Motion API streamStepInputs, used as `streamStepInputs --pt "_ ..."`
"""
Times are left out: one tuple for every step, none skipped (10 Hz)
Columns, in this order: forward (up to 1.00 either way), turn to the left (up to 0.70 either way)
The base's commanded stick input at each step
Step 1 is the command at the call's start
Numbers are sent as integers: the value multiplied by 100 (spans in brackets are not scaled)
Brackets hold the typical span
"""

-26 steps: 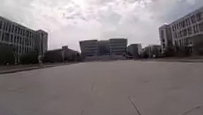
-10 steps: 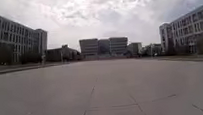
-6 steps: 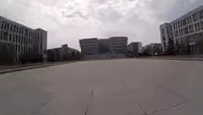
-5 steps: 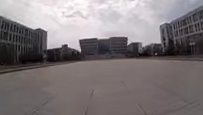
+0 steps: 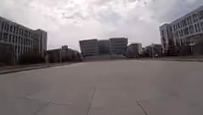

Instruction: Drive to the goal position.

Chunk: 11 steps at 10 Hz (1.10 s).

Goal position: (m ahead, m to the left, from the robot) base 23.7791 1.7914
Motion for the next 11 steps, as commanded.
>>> streamStepInputs --pt "70 3" --pt "70 14" --pt "70 21" --pt "70 20" --pt "70 16" --pt "70 4" --pt "70 0" --pt "70 0" --pt "70 0" --pt "70 0" --pt "70 0"
